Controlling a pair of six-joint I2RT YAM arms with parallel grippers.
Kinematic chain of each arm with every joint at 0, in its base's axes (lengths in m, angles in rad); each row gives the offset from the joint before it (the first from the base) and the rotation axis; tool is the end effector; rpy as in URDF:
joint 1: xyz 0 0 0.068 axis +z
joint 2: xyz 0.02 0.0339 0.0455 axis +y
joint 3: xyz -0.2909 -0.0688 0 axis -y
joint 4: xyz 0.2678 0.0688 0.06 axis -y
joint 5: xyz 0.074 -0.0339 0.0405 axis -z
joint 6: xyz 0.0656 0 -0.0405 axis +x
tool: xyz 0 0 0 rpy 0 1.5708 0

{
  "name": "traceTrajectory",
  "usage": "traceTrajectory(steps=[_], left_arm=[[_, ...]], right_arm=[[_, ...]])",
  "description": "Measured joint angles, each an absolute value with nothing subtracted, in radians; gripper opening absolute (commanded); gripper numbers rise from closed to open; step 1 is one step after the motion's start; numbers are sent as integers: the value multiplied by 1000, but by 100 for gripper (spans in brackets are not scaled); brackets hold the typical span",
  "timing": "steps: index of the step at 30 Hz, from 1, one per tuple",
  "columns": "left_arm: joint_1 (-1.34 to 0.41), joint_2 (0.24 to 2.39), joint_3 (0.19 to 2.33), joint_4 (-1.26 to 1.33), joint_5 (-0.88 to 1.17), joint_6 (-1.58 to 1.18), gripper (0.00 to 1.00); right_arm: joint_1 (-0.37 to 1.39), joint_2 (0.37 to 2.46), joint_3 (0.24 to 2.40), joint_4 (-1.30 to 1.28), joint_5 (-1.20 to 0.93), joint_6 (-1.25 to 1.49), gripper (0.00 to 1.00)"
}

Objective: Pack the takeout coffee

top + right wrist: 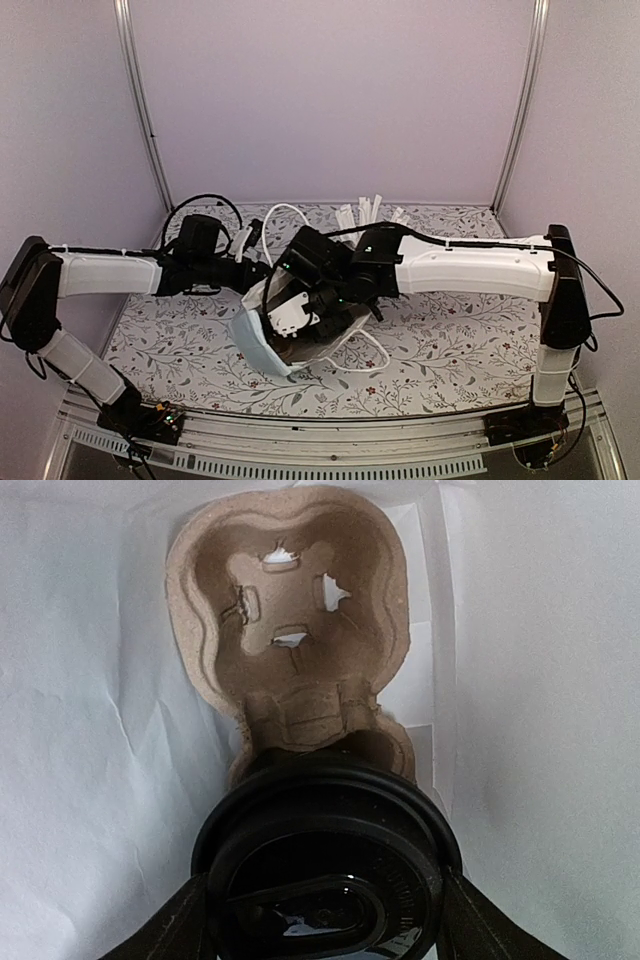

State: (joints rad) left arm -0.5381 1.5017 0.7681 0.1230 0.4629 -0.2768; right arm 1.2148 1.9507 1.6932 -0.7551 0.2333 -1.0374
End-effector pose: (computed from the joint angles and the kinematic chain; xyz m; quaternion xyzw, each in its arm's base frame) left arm 0.2836 -0.2034 0.1929 0.2175 0.8421 -0.3649 0.3321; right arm 0.1798 0.4400 0.2566 -0.8481 0.4397 -0.0872 0.2825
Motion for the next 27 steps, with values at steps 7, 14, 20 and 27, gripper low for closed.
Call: traceTrajectory(steps=[7,14,20,27], left_arm=[[-538,1433,770,74,458,-270,70],[-538,1344,769,15,432,-253,70],[-537,1295,769,-31,412,-241,70],[-535,1269,769,-55,405,-237,70]], right_arm=[[1214,2026,1855,-936,133,-965,56],[1211,2084,1990,-1105,39,-903,56],[1211,2099,2025,-1190,-45,-851,56],[1209,2098,1989,-1205,-123,-806,56]])
